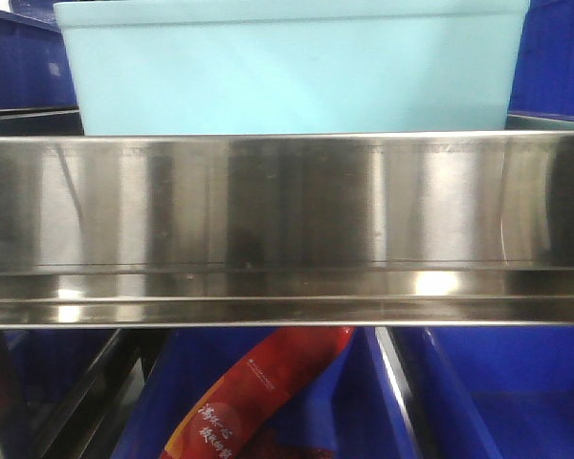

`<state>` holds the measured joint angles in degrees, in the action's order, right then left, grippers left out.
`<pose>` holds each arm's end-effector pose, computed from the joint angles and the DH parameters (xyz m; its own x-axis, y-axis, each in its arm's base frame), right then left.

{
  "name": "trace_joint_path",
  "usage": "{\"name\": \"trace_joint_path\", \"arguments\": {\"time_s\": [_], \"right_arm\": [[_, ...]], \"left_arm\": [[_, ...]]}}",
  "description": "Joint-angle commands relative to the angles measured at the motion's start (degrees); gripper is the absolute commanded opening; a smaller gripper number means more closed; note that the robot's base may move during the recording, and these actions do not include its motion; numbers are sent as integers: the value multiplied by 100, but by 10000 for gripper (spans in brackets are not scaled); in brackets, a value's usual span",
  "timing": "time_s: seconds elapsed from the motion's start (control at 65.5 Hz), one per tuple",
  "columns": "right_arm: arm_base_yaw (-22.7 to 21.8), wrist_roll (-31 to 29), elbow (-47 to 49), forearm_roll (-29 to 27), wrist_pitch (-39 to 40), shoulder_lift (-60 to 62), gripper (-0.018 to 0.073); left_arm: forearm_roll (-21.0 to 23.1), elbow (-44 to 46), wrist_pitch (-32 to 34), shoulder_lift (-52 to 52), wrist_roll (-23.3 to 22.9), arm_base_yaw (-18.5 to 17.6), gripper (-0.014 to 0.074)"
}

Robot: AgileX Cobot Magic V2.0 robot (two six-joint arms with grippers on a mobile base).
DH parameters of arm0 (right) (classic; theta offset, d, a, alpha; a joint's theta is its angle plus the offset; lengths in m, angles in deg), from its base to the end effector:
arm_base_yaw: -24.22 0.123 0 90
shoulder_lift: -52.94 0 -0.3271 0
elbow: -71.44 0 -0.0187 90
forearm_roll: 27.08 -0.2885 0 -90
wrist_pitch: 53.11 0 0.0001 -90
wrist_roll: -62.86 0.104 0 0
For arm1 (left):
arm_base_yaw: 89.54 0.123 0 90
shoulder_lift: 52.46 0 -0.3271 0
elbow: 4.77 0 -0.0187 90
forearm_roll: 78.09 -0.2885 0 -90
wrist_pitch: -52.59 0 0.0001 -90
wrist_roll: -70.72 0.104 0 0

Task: Fetch blue bin and place on conveyor start
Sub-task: 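Close both grippers on opposite side walls of the turquoise bin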

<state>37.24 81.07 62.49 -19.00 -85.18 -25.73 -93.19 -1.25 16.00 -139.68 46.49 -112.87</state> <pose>0.3072 0.0631 0.4233 -0.5012 0.0855 -0.8611 -0.0640 0.9887 0.1354 0.3355 -0.1271 0.4495 -0.4955 -0.0101 -0.8686 0.1675 0.9801 -0.1069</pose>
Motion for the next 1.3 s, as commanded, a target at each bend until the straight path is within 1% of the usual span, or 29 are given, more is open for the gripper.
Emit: {"name": "trace_joint_path", "arguments": {"time_s": [0.0,0.107,0.198,0.29,0.412,0.534,0.626,0.748,0.794,0.84,0.87,0.901,0.947,0.962,1.008,1.053,1.099,1.282], "right_arm": [[10,555,471,593,-542,-314,-141],[10,554,969,603,-1071,-689,-141],[22,554,1261,579,-1300,-988,-141],[22,554,1527,529,-1489,-1261,-141],[22,554,1772,529,-1600,-1612,-141],[33,554,1946,383,-1600,-1832,-141],[33,554,2050,345,-1600,-1905,-141],[33,530,2104,345,-1586,-1961,-141],[33,530,2104,356,-1586,-1972,-139],[33,530,2104,356,-1575,-1994,-104],[33,530,2104,356,-1565,-2006,-60],[33,530,2104,356,-1536,-2017,-5],[33,530,2104,356,-1523,-2031,100],[33,530,2104,356,-1512,-2031,114],[33,530,2104,356,-1512,-2072,187],[33,530,2104,356,-1512,-2106,211],[33,530,2104,356,-1497,-2172,214],[33,530,2104,356,-1424,-2418,214]], "left_arm": [[-84,443,-188,-349,-265,-39,-111],[-44,906,-513,-732,-330,-39,-111],[132,1158,-754,-952,-342,-39,-111],[139,1214,-782,-1077,-342,-39,-111],[139,1214,-782,-1246,-342,-6,-111],[139,1214,-662,-1342,-342,30,-111],[139,1214,-636,-1394,-342,145,-111],[149,1214,-701,-1464,-487,301,-105],[149,1214,-745,-1477,-487,339,-74],[138,1214,-757,-1477,-487,379,-27],[125,1214,-757,-1477,-487,378,14],[96,1214,-757,-1477,-487,378,75],[78,1214,-748,-1477,-487,378,143],[78,1214,-748,-1480,-487,378,185],[78,1214,-748,-1520,-487,378,261],[78,1214,-772,-1551,-487,378,316],[78,1214,-802,-1627,-487,378,339],[55,1214,-824,-1828,-487,378,338]]}}
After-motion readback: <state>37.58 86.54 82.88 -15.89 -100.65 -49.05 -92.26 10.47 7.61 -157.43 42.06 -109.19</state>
